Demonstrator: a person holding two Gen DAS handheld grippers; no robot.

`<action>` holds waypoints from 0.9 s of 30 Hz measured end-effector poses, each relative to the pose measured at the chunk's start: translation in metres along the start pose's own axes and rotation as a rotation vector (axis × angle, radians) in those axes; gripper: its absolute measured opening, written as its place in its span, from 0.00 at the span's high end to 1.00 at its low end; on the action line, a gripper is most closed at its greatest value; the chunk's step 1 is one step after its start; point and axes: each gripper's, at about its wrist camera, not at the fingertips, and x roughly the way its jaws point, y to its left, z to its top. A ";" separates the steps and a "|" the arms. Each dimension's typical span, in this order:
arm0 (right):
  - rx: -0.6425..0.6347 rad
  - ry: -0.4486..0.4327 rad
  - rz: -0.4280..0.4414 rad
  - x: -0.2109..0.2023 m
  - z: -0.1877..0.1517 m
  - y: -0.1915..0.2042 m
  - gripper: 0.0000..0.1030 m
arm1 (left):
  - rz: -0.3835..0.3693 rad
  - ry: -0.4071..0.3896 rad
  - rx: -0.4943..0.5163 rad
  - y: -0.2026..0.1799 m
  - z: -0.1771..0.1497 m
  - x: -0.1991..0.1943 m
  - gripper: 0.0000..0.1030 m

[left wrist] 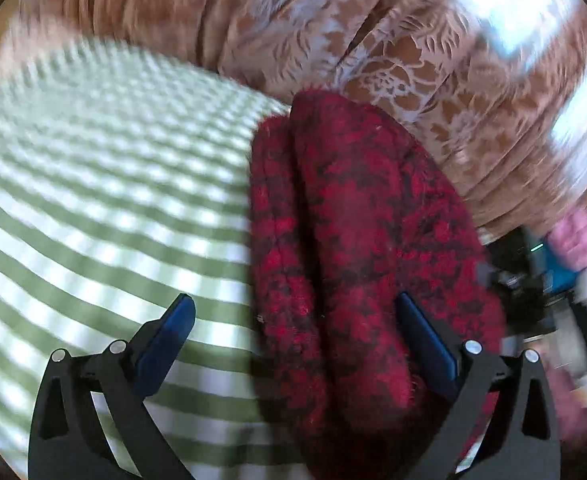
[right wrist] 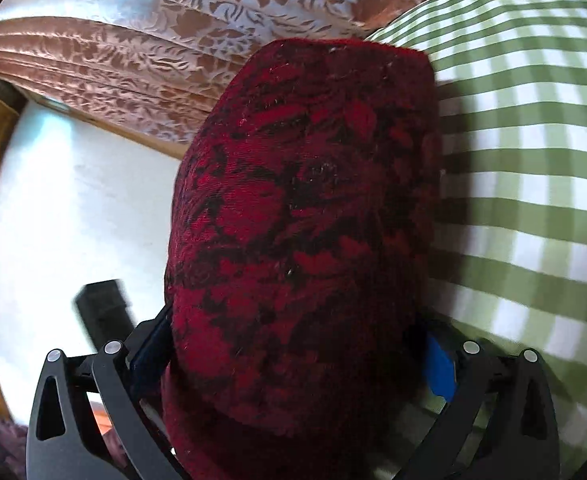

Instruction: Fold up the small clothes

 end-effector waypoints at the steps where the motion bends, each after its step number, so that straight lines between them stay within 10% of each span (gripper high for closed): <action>1: -0.003 0.005 0.006 0.001 0.001 0.000 0.03 | -0.074 0.018 -0.046 0.008 -0.001 0.006 0.04; 4: -0.020 0.020 0.013 0.008 0.005 0.004 0.03 | -0.277 0.038 -0.111 0.017 -0.009 0.020 0.25; 13: -0.125 0.029 0.055 0.012 0.024 0.053 0.15 | -0.391 -0.069 -0.078 0.016 0.001 -0.027 0.46; 21: -0.282 0.082 0.197 0.061 0.094 0.120 0.16 | -0.296 -0.222 0.006 0.027 0.071 -0.081 0.46; 27: -0.183 0.187 0.120 0.127 0.129 0.071 0.17 | -0.149 -0.103 -0.067 0.071 0.086 -0.023 0.46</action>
